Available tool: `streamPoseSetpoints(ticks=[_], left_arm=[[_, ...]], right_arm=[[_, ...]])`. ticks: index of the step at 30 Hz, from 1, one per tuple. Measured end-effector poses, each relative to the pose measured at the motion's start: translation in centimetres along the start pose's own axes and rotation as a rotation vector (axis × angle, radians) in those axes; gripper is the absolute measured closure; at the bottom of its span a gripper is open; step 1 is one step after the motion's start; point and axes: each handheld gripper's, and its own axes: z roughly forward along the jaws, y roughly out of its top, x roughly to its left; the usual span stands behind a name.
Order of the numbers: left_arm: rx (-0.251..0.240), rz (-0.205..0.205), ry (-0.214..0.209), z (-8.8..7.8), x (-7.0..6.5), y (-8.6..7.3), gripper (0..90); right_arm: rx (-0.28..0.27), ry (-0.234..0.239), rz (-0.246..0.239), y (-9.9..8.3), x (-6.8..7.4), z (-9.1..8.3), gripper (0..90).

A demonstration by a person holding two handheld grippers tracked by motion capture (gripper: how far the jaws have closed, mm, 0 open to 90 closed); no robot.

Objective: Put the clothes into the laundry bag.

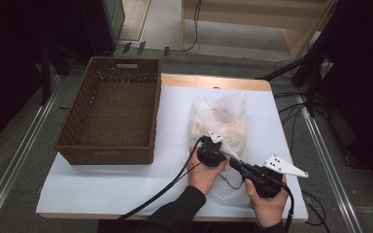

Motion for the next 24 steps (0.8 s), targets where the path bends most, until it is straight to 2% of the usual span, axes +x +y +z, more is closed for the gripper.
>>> streamPoseSetpoints(ticks=[2, 5, 6, 8, 9, 11, 12, 14, 16, 17, 19, 20, 21, 22, 23, 24], left_arm=[[0.004, -0.013, -0.084, -1.4, 0.0, -0.4, 58.9], [-0.053, 0.006, -0.115, -3.8, 0.1, -1.5, 56.0], [-0.081, 0.009, -0.114, -4.8, 0.3, -2.0, 56.0], [-0.106, 0.018, -0.103, -6.1, 0.9, -2.6, 61.0], [-0.119, 0.023, -0.095, -6.9, 1.2, -3.0, 66.9], [-0.117, 0.048, -0.065, -7.9, 1.5, -3.7, 87.6], [-0.096, 0.056, -0.044, -8.1, 1.6, -3.9, 90.0], [-0.066, 0.068, -0.031, -8.0, 1.5, -4.2, 90.0], [-0.058, 0.071, -0.029, -7.7, 1.3, -4.3, 90.0], [-0.03, 0.07, -0.023, -7.2, 1.2, -4.2, 87.9], [0.07, 0.06, -0.003, -5.6, 1.3, -4.0, 70.3], [0.084, 0.071, 0.028, -4.9, 1.4, -4.0, 70.2], [0.069, 0.087, 0.084, -4.8, 1.2, -3.8, 71.9], [0.061, 0.099, 0.136, -4.6, 1.1, -3.6, 68.5], [0.043, 0.108, 0.164, -4.5, 0.9, -3.5, 60.9], [0.026, 0.115, 0.171, -4.4, 0.7, -3.4, 55.2]], right_arm=[[-0.009, -0.006, 0.005, 0.1, -0.3, -0.2, 90.0], [-0.018, -0.01, 0.007, 0.3, -0.4, -0.4, 90.0], [-0.019, -0.011, 0.009, 0.3, -0.4, -0.5, 90.0], [-0.022, -0.013, 0.01, 0.4, -0.4, -0.5, 90.0], [-0.022, -0.013, 0.012, 0.4, -0.4, -0.5, 90.0], [-0.021, -0.013, 0.009, 0.4, -0.3, -0.4, 90.0], [-0.02, -0.014, 0.008, 0.4, -0.3, -0.4, 90.0], [-0.019, -0.013, 0.007, 0.4, -0.2, -0.3, 90.0], [-0.018, -0.012, 0.003, 0.4, -0.1, -0.2, 90.0], [-0.018, -0.012, 0.004, 0.4, -0.1, -0.2, 90.0], [-0.019, -0.013, 0.006, 0.5, -0.1, -0.3, 90.0], [-0.019, -0.012, 0.004, 0.5, -0.2, -0.3, 90.0], [-0.019, -0.013, 0.003, 0.5, -0.2, -0.3, 90.0], [-0.018, -0.014, 0.006, 0.5, -0.2, -0.3, 90.0], [-0.02, -0.016, 0.003, 0.5, -0.3, -0.3, 90.0], [-0.02, -0.015, 0.004, 0.4, -0.3, -0.4, 90.0]])
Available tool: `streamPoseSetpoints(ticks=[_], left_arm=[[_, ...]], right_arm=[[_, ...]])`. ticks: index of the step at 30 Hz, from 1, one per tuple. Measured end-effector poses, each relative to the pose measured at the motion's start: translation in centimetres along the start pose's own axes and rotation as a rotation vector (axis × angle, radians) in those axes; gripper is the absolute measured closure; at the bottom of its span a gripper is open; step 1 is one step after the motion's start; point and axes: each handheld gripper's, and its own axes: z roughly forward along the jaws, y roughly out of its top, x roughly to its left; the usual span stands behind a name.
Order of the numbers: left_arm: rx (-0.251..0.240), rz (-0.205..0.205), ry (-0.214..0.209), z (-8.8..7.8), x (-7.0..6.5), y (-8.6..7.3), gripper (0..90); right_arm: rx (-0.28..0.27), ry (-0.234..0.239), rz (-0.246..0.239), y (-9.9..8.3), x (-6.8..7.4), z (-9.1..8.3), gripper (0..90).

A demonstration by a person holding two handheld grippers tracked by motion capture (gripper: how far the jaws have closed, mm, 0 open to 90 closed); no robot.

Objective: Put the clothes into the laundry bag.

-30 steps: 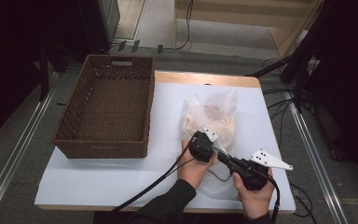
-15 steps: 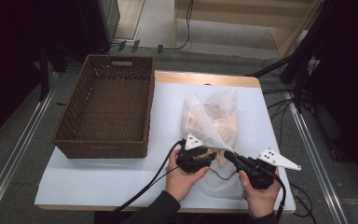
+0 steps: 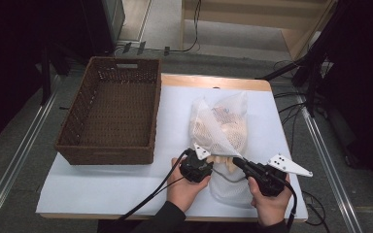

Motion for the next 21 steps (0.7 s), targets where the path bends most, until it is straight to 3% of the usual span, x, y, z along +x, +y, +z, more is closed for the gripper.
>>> streamPoseSetpoints(ticks=[1, 3, 4, 5, 7, 9, 10, 12, 14, 16, 18, 19, 21], left_arm=[[-0.012, 0.009, -0.002, 0.1, -0.3, 0.1, 52.9], [0.01, 0.025, -0.031, 0.9, -0.8, 0.1, 49.4], [0.001, 0.046, -0.012, 1.1, -1.0, 0.1, 50.3], [0.003, 0.049, 0.015, 1.2, -1.0, 0.3, 57.4], [0.01, 0.014, -0.006, 1.3, -0.6, 0.8, 81.2], [0.007, -0.022, -0.032, 1.4, -0.2, 1.1, 87.1], [-0.003, -0.036, -0.048, 1.3, -0.2, 1.1, 87.2], [-0.023, 0.0, -0.08, 0.5, -0.3, 0.8, 85.8], [-0.044, 0.029, -0.105, -0.5, -0.3, 0.2, 78.8], [-0.081, 0.033, -0.139, -2.0, 0.4, -0.7, 72.8], [-0.11, 0.04, -0.126, -3.5, 1.3, -1.5, 67.7], [-0.144, 0.024, -0.124, -4.7, 2.0, -2.1, 64.1], [-0.154, 0.019, -0.107, -5.8, 2.7, -2.6, 58.7]], right_arm=[[-0.001, 0.0, 0.001, 0.0, 0.0, 0.0, 90.0], [-0.001, 0.0, 0.007, 0.0, -0.2, -0.1, 90.0], [-0.001, 0.001, 0.007, 0.0, -0.2, -0.1, 90.0], [-0.003, -0.001, 0.003, 0.0, -0.3, -0.1, 90.0], [-0.001, 0.002, 0.006, 0.0, -0.2, -0.1, 90.0], [0.001, 0.001, 0.002, -0.1, -0.1, -0.1, 90.0], [0.006, 0.001, 0.003, -0.1, -0.1, -0.1, 90.0], [0.015, -0.007, -0.016, -0.3, 0.0, 0.0, 90.0], [0.034, -0.028, -0.043, -0.6, -0.2, 0.0, 90.0], [0.044, -0.04, -0.036, -1.0, -0.6, -0.2, 90.0], [0.054, -0.061, -0.038, -1.2, -1.1, -0.5, 90.0], [0.06, -0.072, -0.043, -1.3, -1.2, -0.6, 90.0], [0.07, -0.094, -0.053, -1.6, -1.7, -1.1, 90.0]])
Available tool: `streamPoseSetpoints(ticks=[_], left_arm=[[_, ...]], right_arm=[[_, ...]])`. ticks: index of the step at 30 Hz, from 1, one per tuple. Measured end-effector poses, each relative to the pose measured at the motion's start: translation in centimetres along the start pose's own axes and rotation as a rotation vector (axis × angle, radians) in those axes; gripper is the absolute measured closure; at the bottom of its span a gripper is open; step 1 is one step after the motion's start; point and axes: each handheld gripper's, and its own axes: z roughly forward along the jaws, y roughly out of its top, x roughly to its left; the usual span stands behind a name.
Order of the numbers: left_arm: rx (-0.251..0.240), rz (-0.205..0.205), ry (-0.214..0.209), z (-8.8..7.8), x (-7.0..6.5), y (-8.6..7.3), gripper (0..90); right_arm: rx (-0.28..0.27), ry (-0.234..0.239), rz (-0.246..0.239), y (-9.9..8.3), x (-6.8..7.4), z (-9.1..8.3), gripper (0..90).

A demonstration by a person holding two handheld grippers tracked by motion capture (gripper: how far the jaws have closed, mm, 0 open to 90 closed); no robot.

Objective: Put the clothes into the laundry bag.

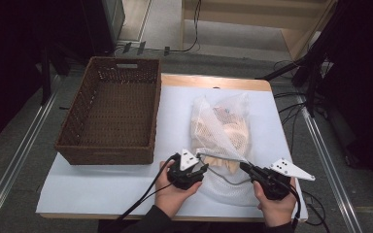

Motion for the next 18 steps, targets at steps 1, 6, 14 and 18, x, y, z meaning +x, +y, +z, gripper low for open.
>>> streamPoseSetpoints(ticks=[1, 6, 14, 18], left_arm=[[0.001, -0.002, 0.023, -0.6, 0.5, -0.2, 56.7], [0.114, -0.084, 0.032, 0.0, 2.6, -1.1, 46.2], [0.189, -0.14, -0.072, 0.4, 3.2, -1.6, 89.1], [0.211, -0.148, -0.099, -0.9, 3.6, -2.7, 89.1]], right_arm=[[0.005, -0.007, -0.001, -0.1, -0.2, -0.1, 90.0], [0.047, -0.026, 0.009, -1.0, -1.3, -0.2, 89.9], [0.165, 0.017, -0.002, -3.2, -2.4, 0.6, 64.8], [0.101, 0.01, 0.048, -3.3, -3.7, -1.2, 58.3]])
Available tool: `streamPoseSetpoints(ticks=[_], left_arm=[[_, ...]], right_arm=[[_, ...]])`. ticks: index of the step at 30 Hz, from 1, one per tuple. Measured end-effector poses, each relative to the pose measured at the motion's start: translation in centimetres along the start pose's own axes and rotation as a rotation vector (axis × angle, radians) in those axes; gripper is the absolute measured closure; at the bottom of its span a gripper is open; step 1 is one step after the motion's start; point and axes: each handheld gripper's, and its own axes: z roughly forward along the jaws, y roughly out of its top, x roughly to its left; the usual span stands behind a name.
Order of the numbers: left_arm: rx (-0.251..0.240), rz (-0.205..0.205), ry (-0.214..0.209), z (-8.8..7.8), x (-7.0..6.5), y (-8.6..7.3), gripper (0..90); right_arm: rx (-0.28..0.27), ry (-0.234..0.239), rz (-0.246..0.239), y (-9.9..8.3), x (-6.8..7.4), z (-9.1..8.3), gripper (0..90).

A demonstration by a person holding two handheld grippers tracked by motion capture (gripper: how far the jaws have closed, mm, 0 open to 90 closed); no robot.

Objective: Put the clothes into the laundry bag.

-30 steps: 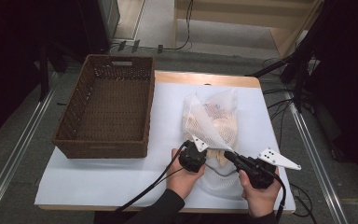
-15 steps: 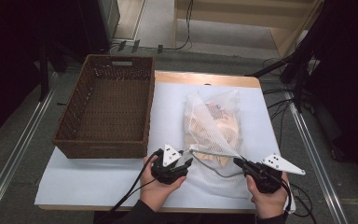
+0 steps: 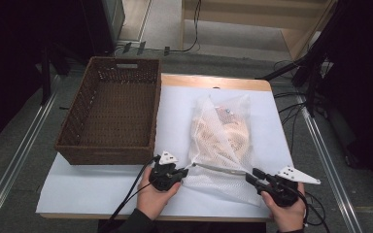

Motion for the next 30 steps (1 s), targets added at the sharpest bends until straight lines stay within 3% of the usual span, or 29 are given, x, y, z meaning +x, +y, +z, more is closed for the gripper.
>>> streamPoseSetpoints(ticks=[4, 6, 9, 12, 14, 16, 19, 22, 23, 26, 30], left_arm=[[0.001, 0.001, -0.007, -0.8, 0.4, -0.7, 88.8], [-0.026, 0.005, -0.031, -1.2, 0.5, -0.8, 84.5], [-0.112, -0.022, -0.078, -1.8, 0.6, -0.3, 72.0], [-0.174, -0.047, -0.05, -1.8, 0.4, 0.6, 55.0], [-0.166, -0.065, -0.021, -1.1, 0.4, 1.1, 48.1], [-0.144, -0.084, -0.015, -0.2, 0.5, 1.4, 47.3], [-0.093, -0.059, 0.006, 1.0, 0.3, 1.5, 57.1], [-0.032, 0.012, 0.063, 1.2, -0.1, 1.1, 81.4], [-0.02, 0.032, 0.068, 1.1, -0.1, 1.0, 86.9], [0.001, 0.097, 0.066, 0.7, -0.4, 0.8, 88.4], [-0.017, 0.098, 0.037, 0.2, -0.2, 0.3, 87.8]], right_arm=[[-0.019, -0.069, 0.051, -0.5, -1.0, -0.6, 55.8], [-0.014, -0.125, 0.065, -0.5, -1.2, -0.4, 52.7], [-0.028, -0.142, 0.078, -0.5, -1.3, -0.3, 49.7], [-0.013, -0.155, 0.102, -0.5, -1.2, 0.4, 47.2], [0.022, -0.164, 0.101, -0.7, -1.1, 1.0, 47.0], [0.065, -0.172, 0.085, -0.9, -1.1, 1.8, 47.9], [0.126, -0.176, 0.031, -1.1, -0.7, 2.6, 55.9], [0.155, -0.197, -0.033, -1.0, -0.5, 2.6, 72.1], [0.161, -0.198, -0.024, -1.0, -0.7, 2.5, 76.9], [0.161, -0.158, 0.026, -0.8, -1.6, 2.3, 80.2], [0.17, -0.165, 0.009, -0.8, -1.4, 2.3, 78.3]])
